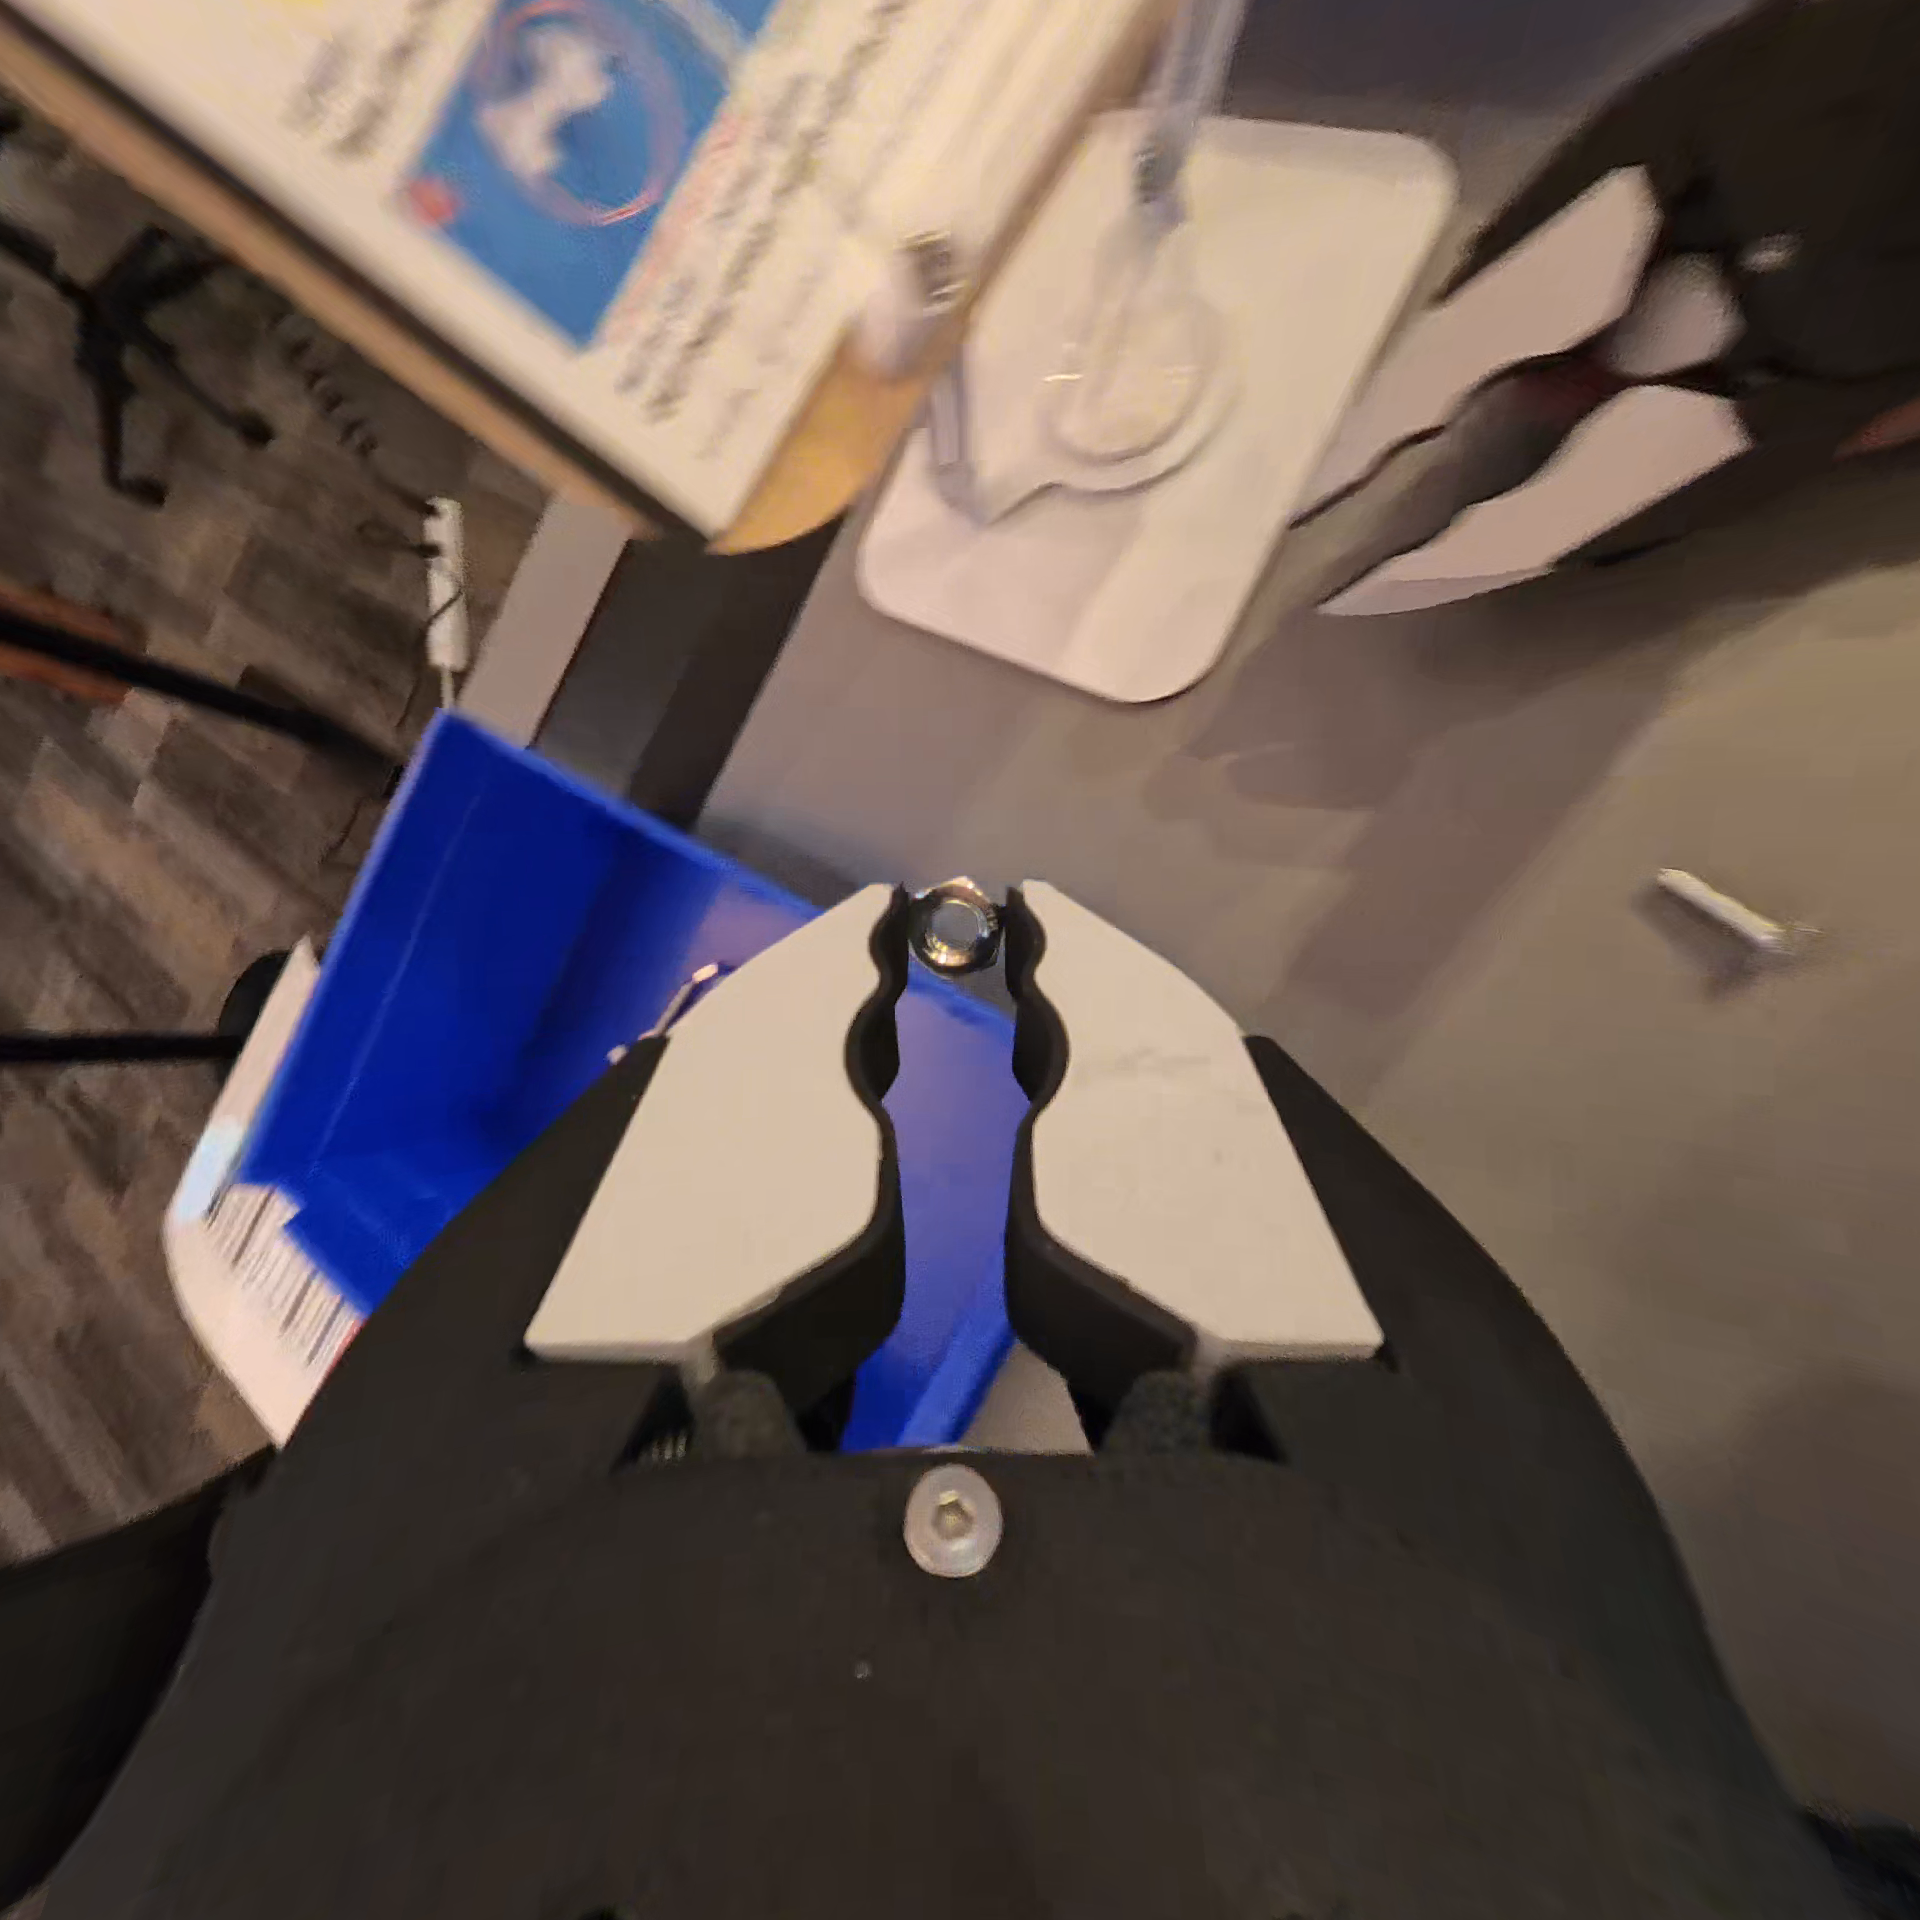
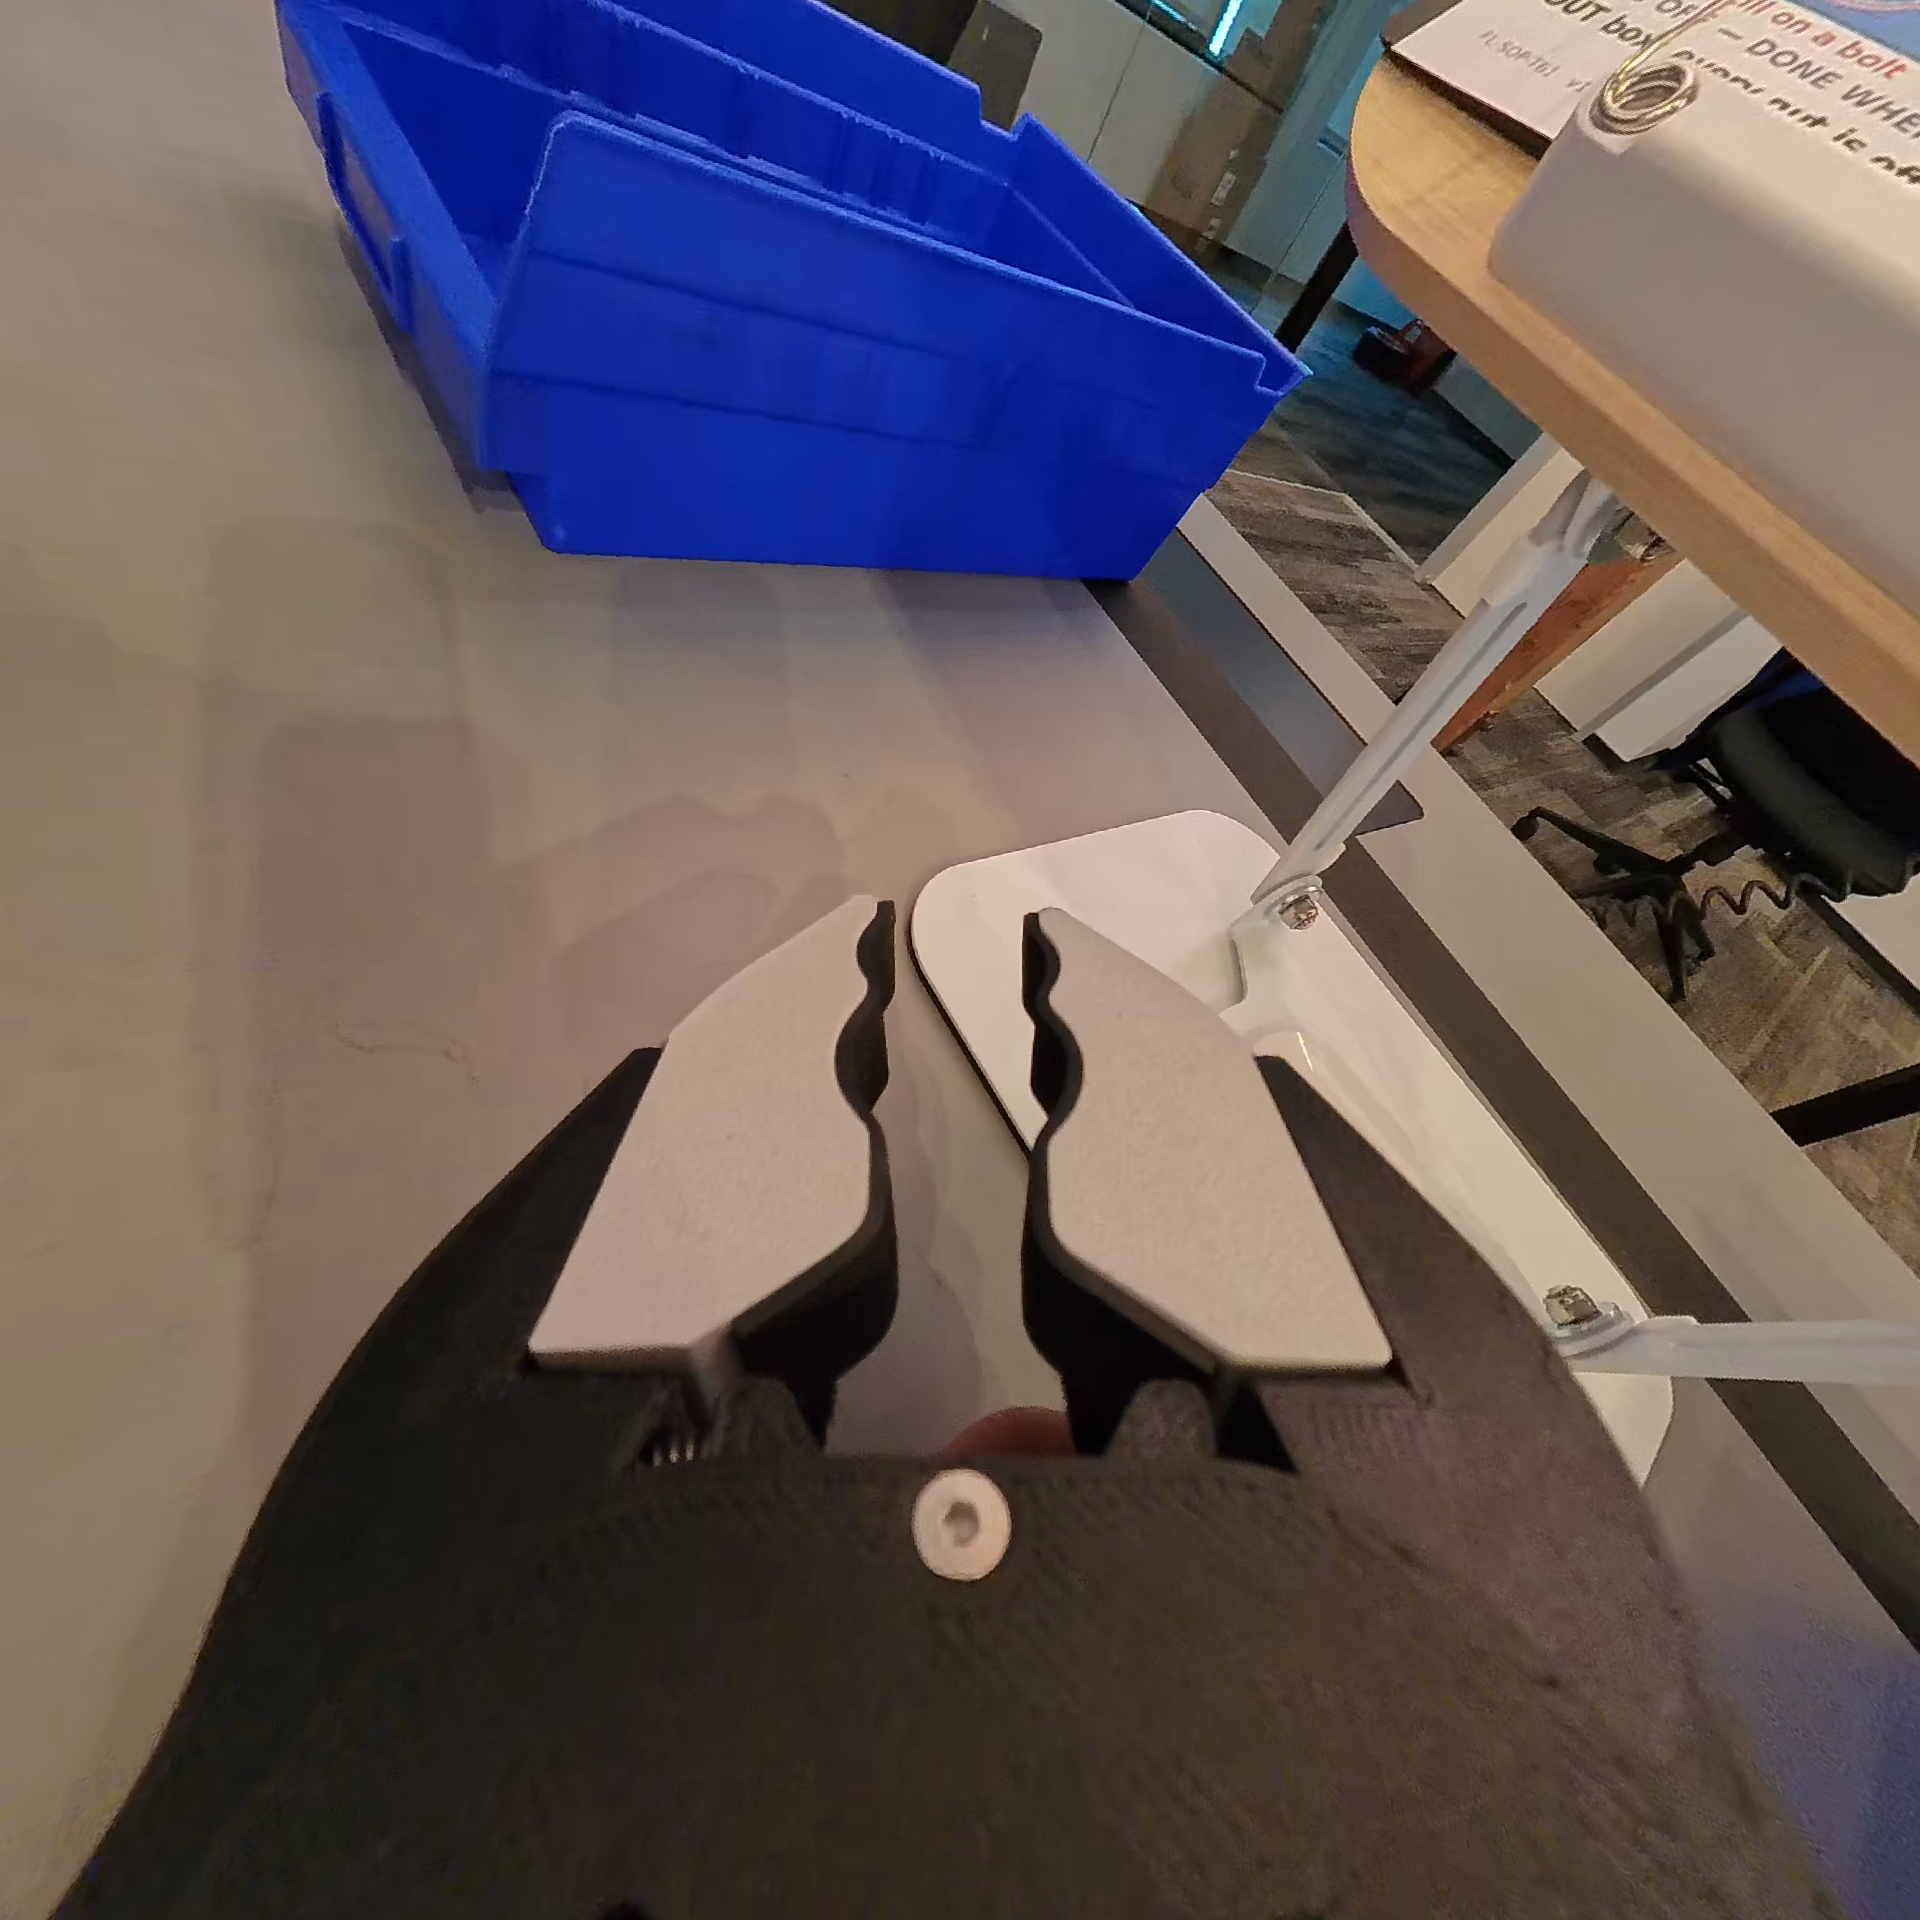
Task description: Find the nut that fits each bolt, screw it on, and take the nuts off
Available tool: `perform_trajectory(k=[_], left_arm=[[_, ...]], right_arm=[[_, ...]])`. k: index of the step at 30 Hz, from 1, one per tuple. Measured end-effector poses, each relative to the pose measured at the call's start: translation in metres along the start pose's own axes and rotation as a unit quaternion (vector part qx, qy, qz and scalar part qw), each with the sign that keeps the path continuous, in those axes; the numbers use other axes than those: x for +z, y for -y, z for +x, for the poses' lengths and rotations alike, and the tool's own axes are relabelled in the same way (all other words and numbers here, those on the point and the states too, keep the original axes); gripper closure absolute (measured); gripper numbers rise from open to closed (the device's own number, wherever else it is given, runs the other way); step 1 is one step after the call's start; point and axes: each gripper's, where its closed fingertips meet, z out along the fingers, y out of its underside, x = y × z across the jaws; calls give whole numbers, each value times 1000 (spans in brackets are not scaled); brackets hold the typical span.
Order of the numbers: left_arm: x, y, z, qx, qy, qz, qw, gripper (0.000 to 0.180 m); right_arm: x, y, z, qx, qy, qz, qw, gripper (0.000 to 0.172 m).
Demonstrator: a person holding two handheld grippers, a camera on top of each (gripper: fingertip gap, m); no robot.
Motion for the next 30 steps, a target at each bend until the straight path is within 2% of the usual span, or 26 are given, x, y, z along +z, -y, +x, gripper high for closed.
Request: perform_trajectory(k=[6,11,18,30], left_arm=[[52,6,100,55,-93,-42,993,163],[92,-5,149,74,-145,-80,983,163],[119,-18,176,74,-178,-108,975,163],[132,-30,189,59,-208,-122,969,159]], right_arm=[[0,0,1,2,-1,0,1000,148],[0,0,2,7,0,1,1000,149],[0,0,3,12,0,2,1000,149],[0,0,2,10,2,1,1000,149]])
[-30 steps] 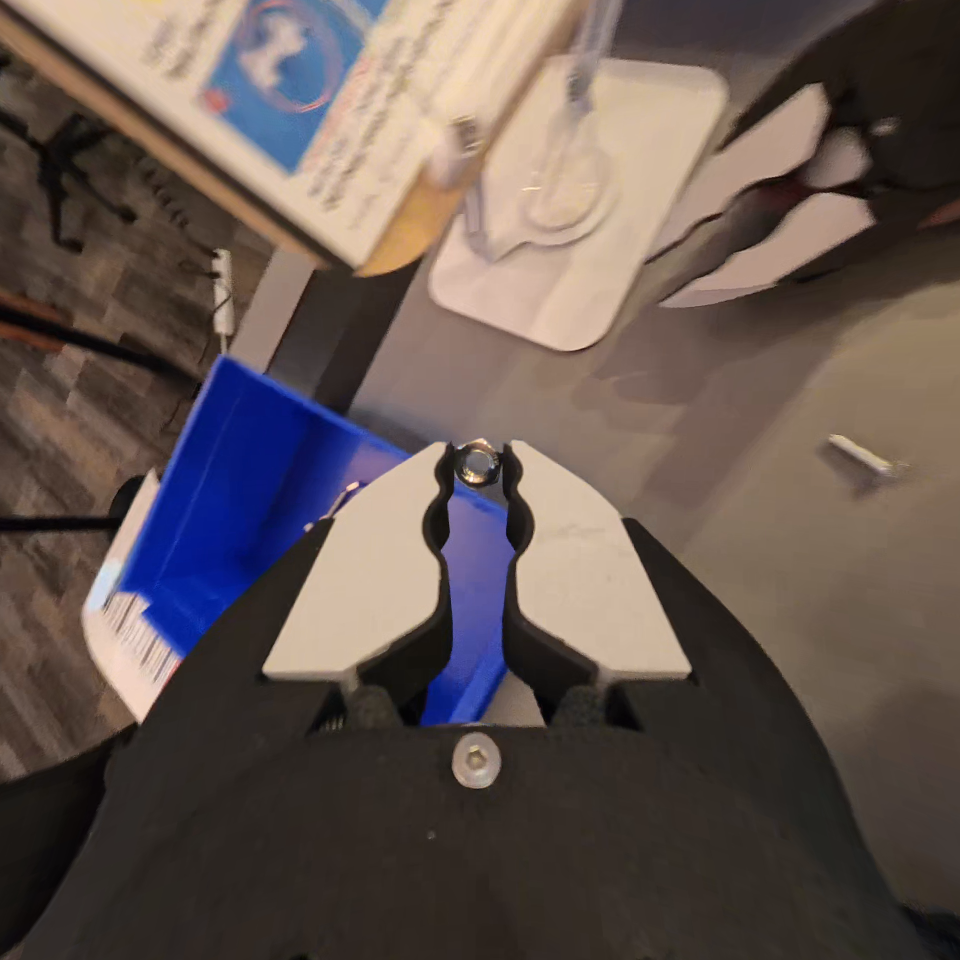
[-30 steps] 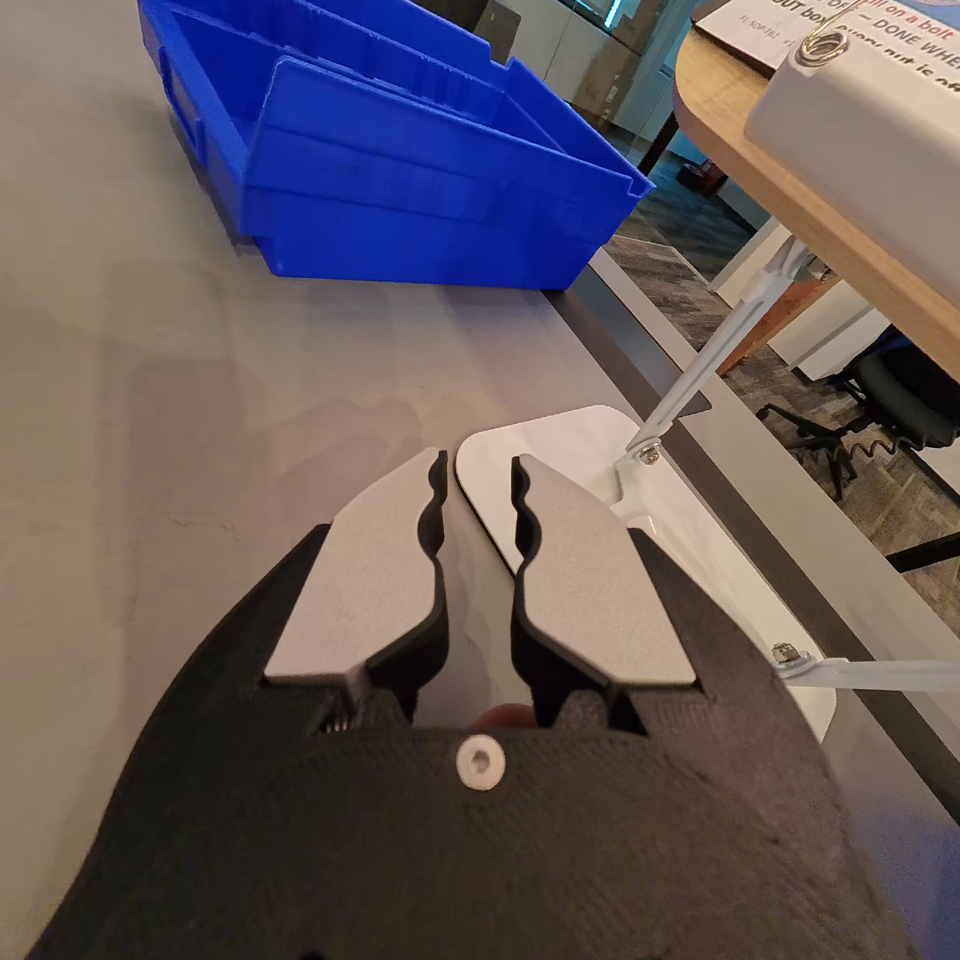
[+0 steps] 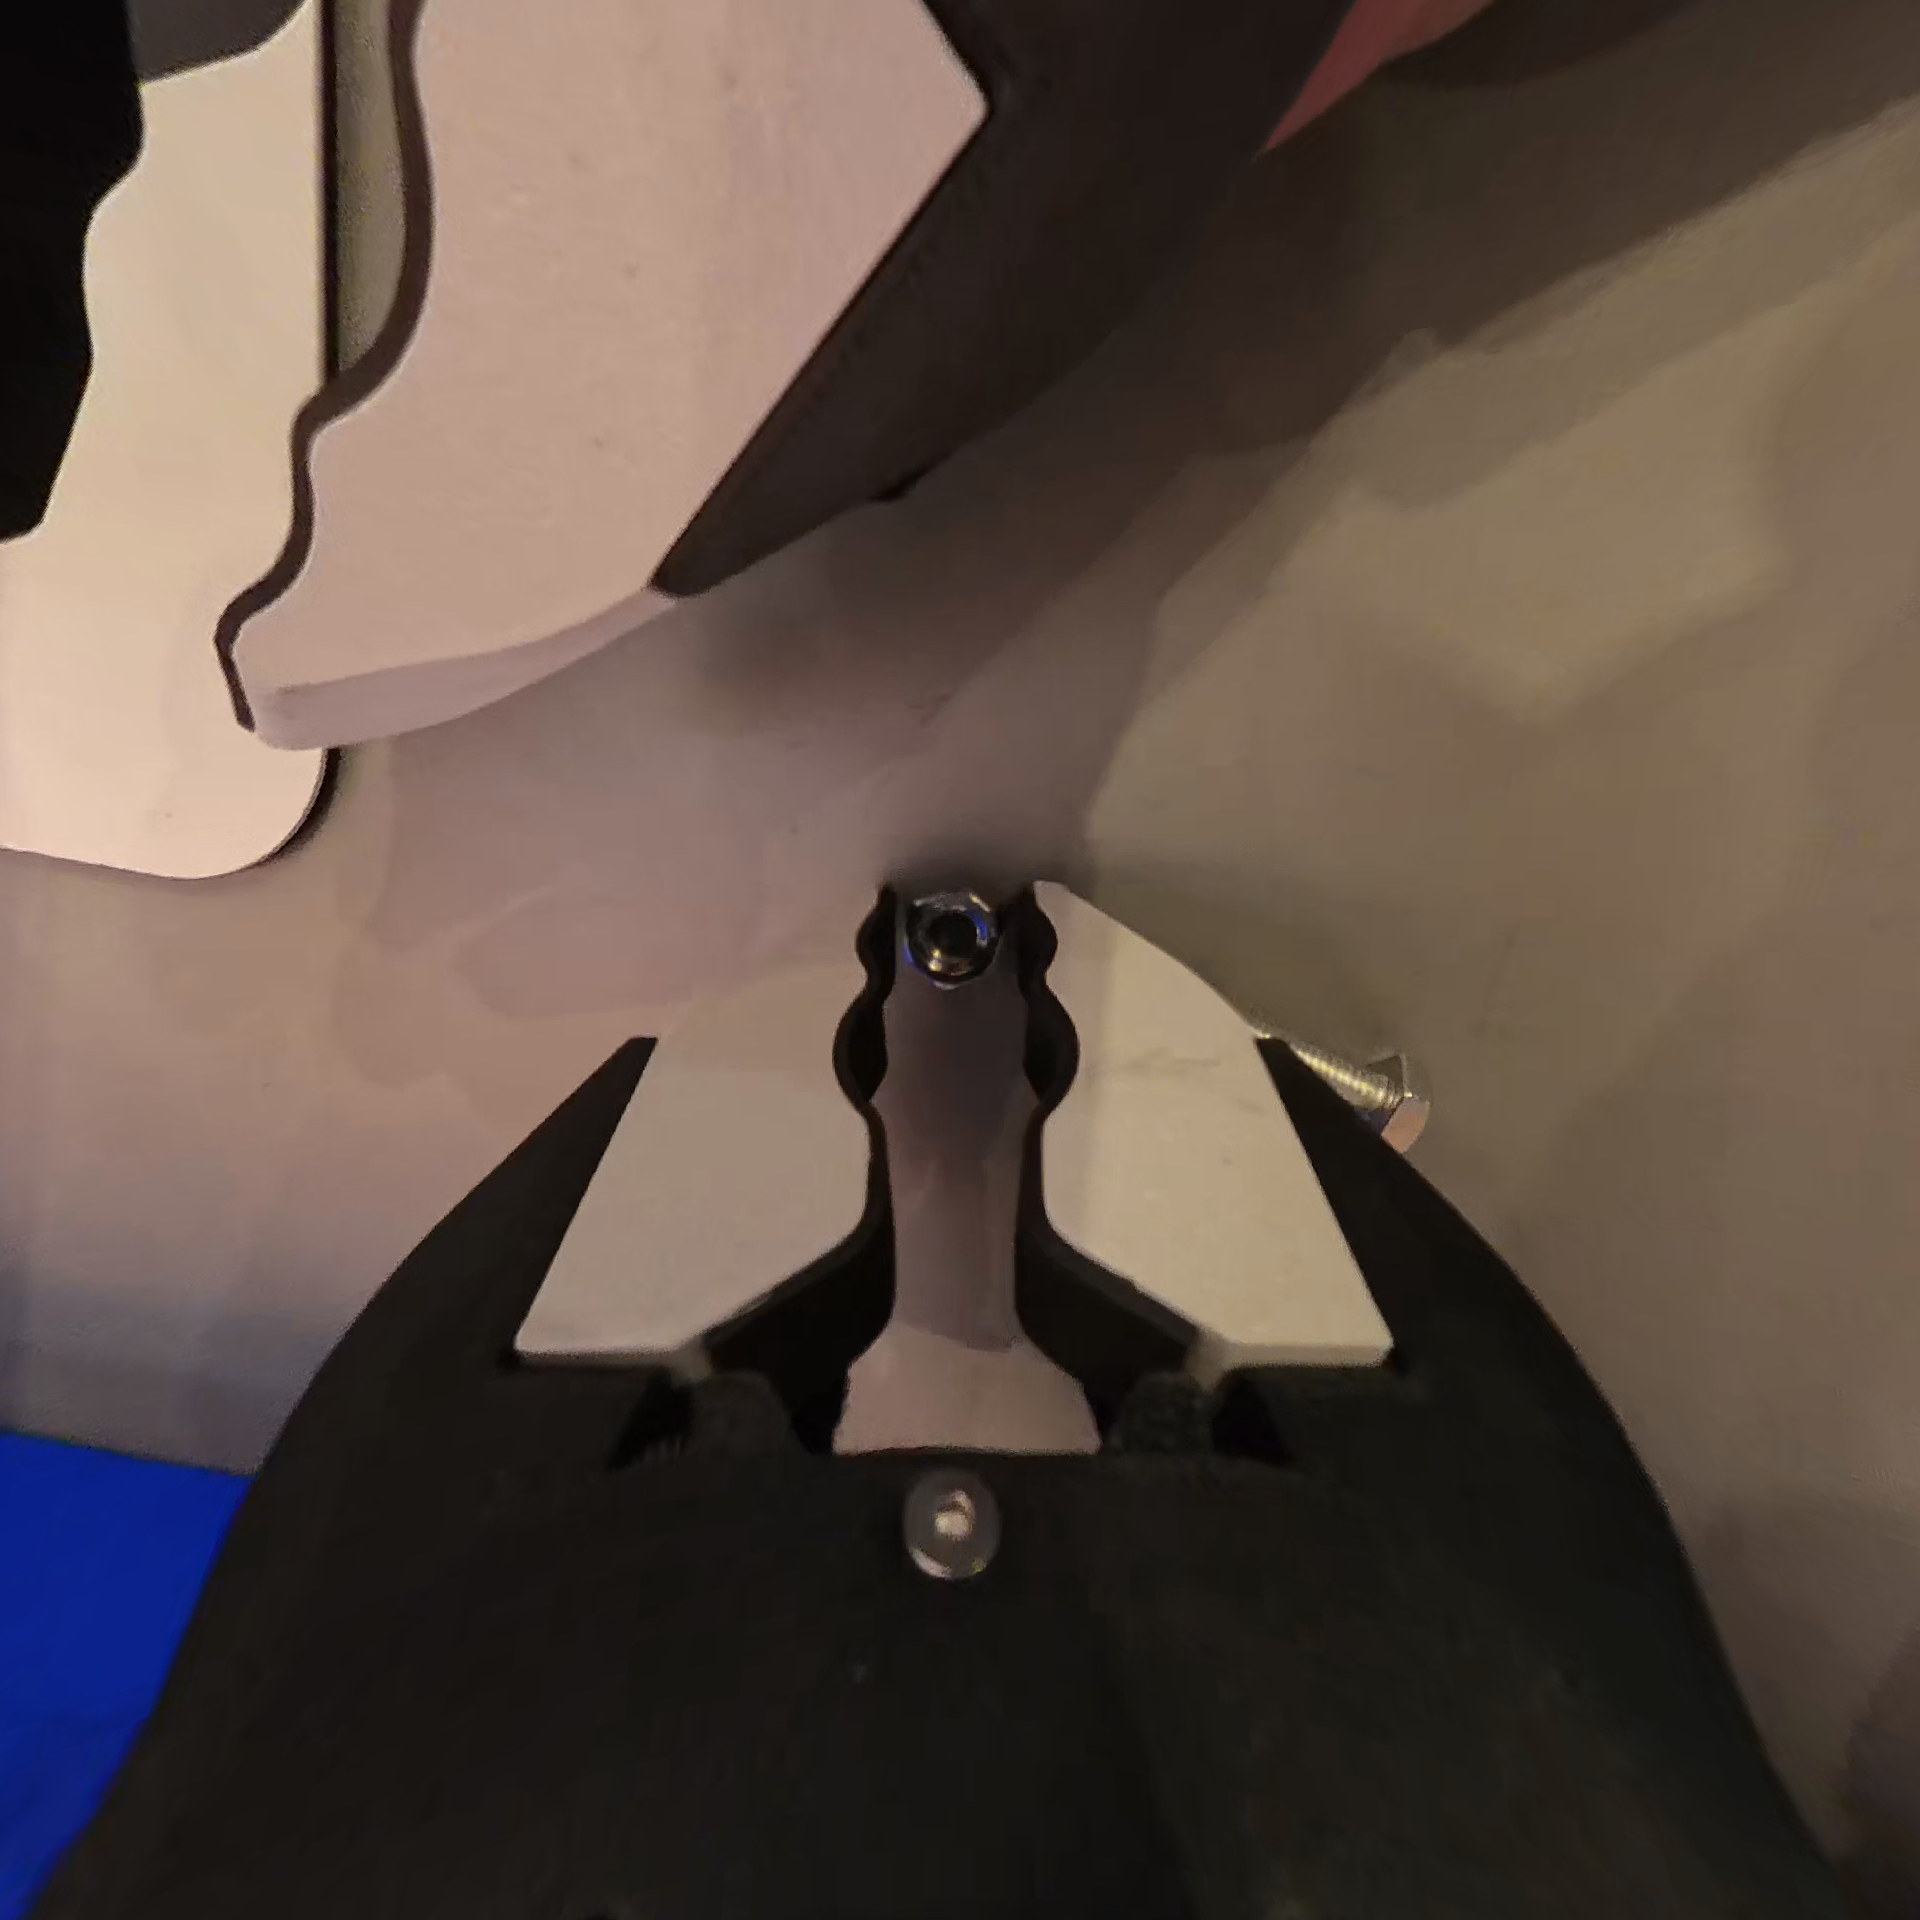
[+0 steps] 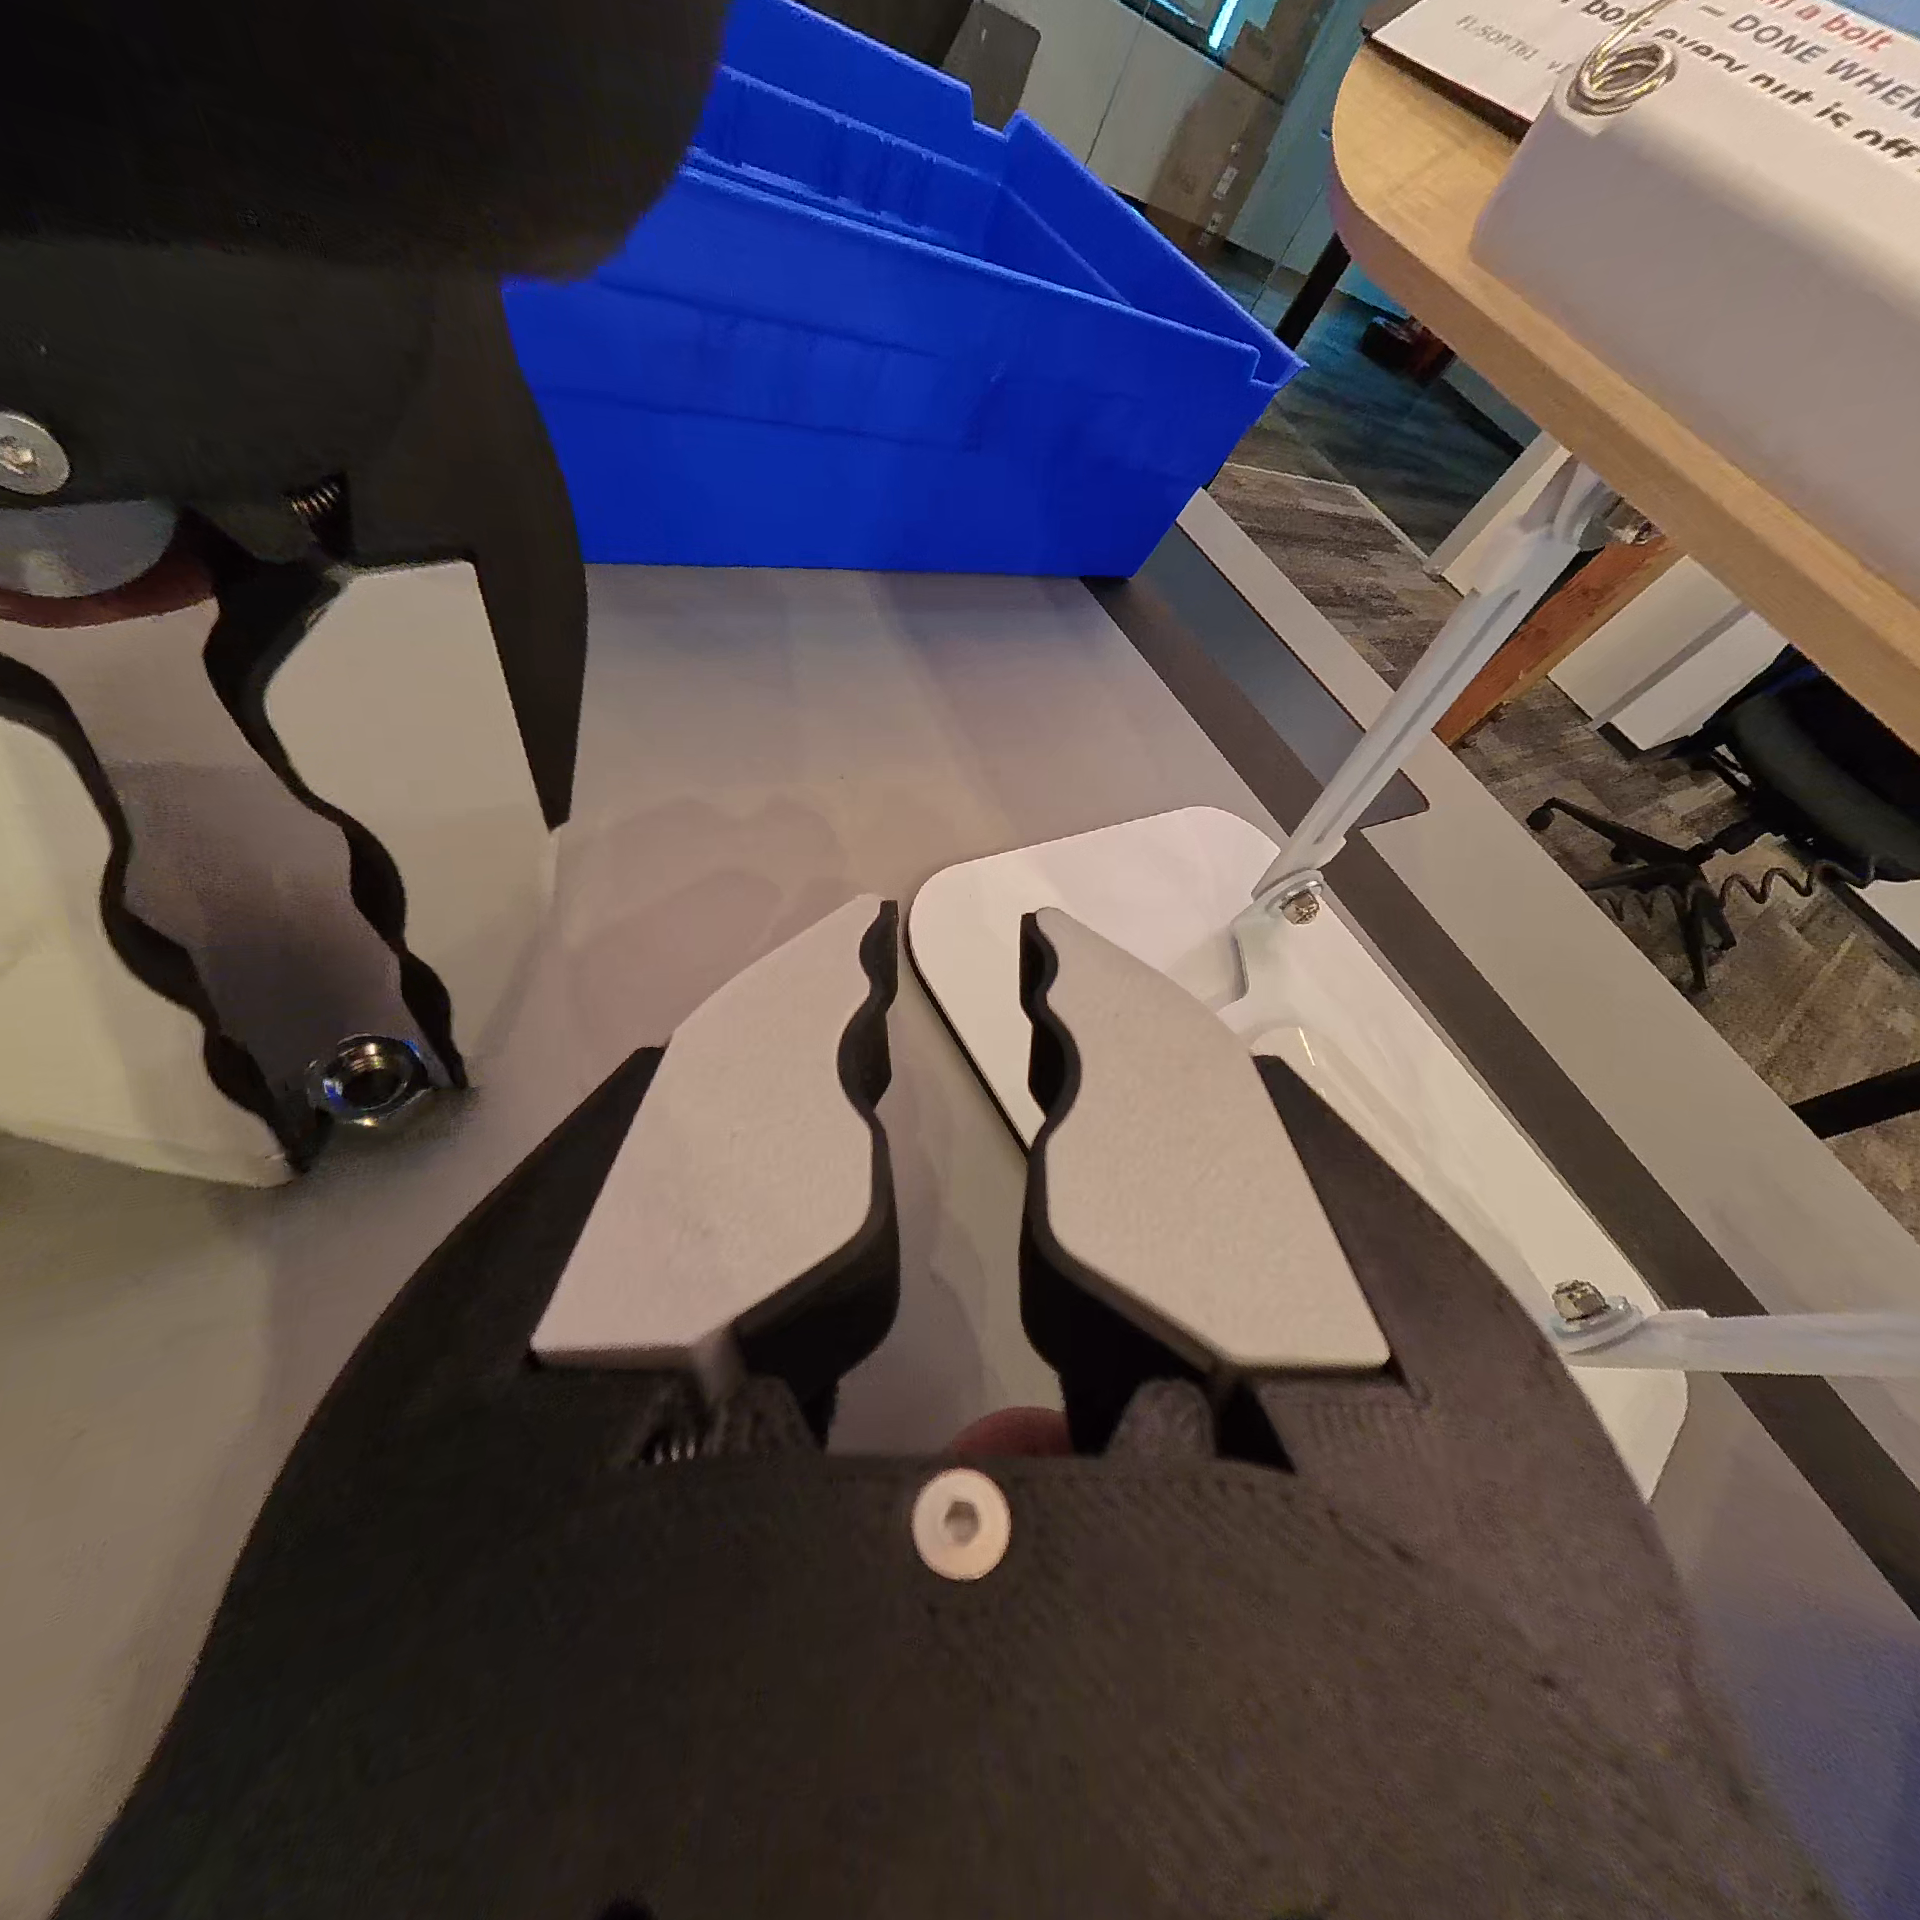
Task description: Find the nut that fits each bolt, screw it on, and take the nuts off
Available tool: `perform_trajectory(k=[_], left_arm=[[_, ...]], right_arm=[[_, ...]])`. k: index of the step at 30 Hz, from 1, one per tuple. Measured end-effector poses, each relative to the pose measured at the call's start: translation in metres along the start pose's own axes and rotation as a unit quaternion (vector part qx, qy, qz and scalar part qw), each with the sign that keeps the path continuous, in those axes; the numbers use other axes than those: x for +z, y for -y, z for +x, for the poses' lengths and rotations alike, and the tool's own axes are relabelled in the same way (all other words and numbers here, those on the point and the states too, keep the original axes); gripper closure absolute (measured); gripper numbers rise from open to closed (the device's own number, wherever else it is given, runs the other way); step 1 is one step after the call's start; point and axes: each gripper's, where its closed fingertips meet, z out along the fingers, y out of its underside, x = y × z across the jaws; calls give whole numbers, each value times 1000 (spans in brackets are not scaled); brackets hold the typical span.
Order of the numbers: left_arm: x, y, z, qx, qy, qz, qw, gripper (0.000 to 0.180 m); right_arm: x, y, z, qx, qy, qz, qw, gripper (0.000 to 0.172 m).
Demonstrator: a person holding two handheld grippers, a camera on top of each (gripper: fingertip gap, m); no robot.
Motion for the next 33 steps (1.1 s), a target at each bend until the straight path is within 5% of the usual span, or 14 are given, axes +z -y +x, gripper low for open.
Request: perform_trajectory(k=[8,14,20,33], left_arm=[[-24,-2,-8,-19,22,23,999,141],[-47,-17,-22,-76,65,83,991,149],[-18,-44,-34,-122,107,81,983,156],[-58,-41,-9,-206,132,147,958,155]], right_arm=[[0,0,0,-1,0,0,1000,149],[0,0,0,-2,0,0,1000,149],[0,0,0,-3,-1,-1,1000,149],[-1,1,-1,-6,-2,1,1000,150]])
